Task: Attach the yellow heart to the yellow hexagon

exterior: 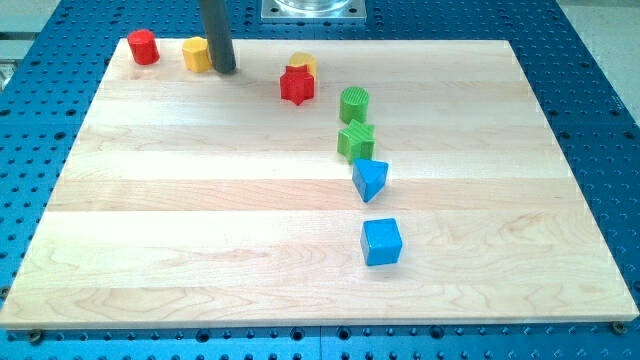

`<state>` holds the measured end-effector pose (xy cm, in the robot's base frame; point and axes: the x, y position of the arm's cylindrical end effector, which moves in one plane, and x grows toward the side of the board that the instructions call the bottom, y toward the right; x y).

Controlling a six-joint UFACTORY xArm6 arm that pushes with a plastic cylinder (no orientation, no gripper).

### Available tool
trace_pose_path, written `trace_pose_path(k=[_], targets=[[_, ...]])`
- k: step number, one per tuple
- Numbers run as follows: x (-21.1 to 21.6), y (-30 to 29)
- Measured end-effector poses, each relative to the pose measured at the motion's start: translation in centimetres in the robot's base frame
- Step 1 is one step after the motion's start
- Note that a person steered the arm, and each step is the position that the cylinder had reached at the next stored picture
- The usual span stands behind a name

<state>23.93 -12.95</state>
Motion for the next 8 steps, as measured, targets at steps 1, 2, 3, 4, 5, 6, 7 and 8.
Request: trace_pose_path(k=[1, 2, 3, 4, 5, 6, 7, 8], targets=[[-0.1, -4.6], [0.2, -5.7], [-1.6, 1.1], [-3.4, 10.6], [-0.5, 18.3], [2.7, 15.0], [3.8, 6.5], [2.7, 1.8]])
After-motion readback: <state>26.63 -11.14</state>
